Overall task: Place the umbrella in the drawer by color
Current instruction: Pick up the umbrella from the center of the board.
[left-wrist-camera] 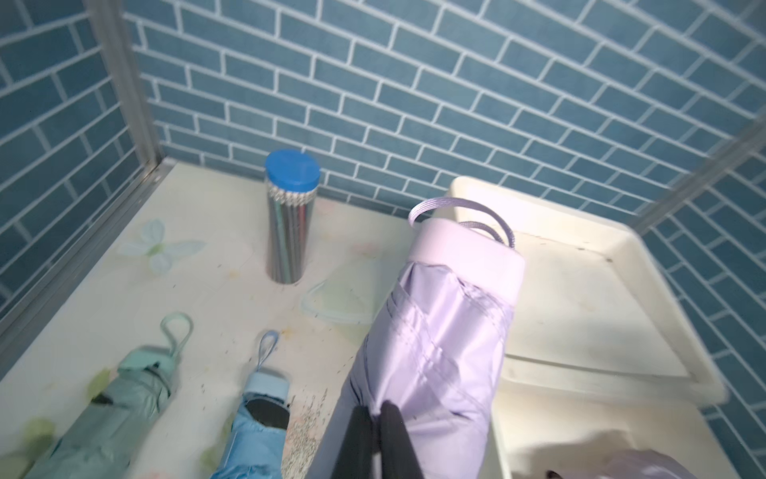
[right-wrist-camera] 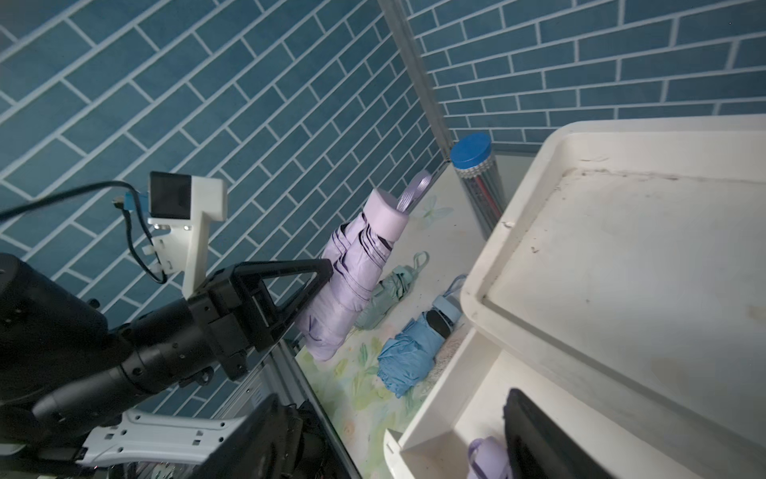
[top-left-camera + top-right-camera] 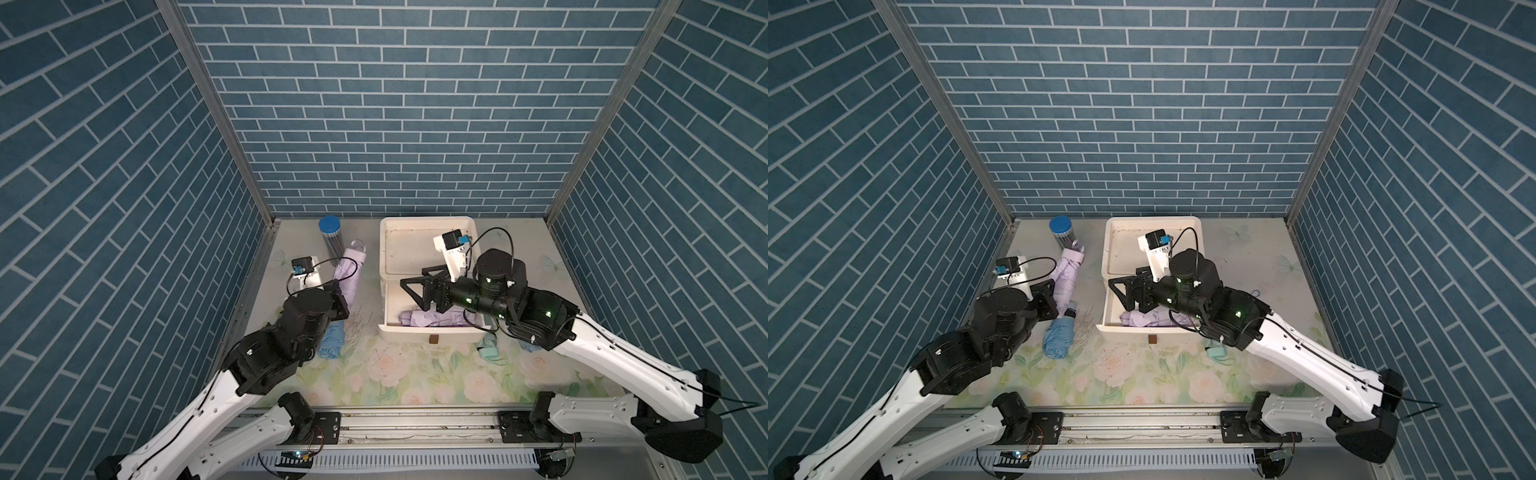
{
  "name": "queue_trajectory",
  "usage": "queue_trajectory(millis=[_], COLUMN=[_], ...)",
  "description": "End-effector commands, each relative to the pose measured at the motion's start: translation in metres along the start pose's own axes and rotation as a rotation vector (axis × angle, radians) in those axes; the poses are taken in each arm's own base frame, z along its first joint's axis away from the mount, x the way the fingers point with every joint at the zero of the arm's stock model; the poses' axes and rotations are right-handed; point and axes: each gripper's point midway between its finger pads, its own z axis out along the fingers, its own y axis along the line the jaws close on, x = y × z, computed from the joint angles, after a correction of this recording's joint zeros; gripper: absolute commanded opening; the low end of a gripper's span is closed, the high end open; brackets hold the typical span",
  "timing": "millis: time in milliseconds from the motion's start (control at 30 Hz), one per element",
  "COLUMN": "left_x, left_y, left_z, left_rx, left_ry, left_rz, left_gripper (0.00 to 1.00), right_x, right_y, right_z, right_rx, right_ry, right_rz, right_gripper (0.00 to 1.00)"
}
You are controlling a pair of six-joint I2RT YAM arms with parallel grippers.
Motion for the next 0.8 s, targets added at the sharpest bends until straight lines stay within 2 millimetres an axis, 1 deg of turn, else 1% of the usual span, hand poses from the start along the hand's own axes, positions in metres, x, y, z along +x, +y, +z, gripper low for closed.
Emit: queue_trajectory(millis=[0, 67, 133, 200, 267, 333, 400, 500, 600, 733, 767], left_x=[-0.029, -0.026, -0.021, -0.016, -0.015, -0.017, -0.015, -0.008, -0.005, -0.005, -0.004], left_y=[-0.042, -0.063, -0.071, -0.078, -0.084, -0.086, -0.091, -0.102, -0.104, -0.104, -0.104], left_z=[-0.021, -0.029, -0.032, -0.034, -0.039, -0.042, -0.043, -0.043, -0.04, -0.044, -0.045], left_rx=[0.232, 0.351, 0.401, 0.446, 0.494, 0.515, 0.545, 0.605, 0.607, 0.623, 0.631], left_ry=[-0.065, -0.04, -0.015, -0.003, -0.013, -0.031, -0.031, -0.013, -0.001, -0.019, -0.021], left_rz=[0.163, 0.232, 0.273, 0.305, 0.315, 0.318, 0.336, 0.365, 0.389, 0.41, 0.417], left_gripper=[0.0, 0.0, 0.0, 0.0, 0.0, 0.0, 0.0, 0.0, 0.0, 0.0, 0.0], right_x=[-0.013, -0.024, -0.033, -0.036, -0.034, -0.029, -0.024, -0.017, -0.011, -0.005, -0.003], right_y=[0.026, 0.026, 0.026, 0.024, 0.017, 0.008, 0.002, 0.0, -0.004, -0.009, -0.011], right_z=[0.002, 0.004, 0.006, 0.01, 0.013, 0.015, 0.013, 0.012, 0.015, 0.02, 0.021], right_rx=[-0.128, -0.144, -0.171, -0.187, -0.168, -0.145, -0.14, -0.177, -0.177, -0.178, -0.185], right_ry=[0.031, 0.017, 0.011, 0.015, 0.026, 0.04, 0.038, 0.038, 0.055, 0.064, 0.064], right_rz=[-0.023, -0.012, 0.01, 0.036, 0.065, 0.09, 0.112, 0.148, 0.163, 0.181, 0.189], right_gripper=[0.92, 0.95, 0.98, 0.99, 0.99, 0.96, 0.92, 0.81, 0.79, 0.78, 0.76])
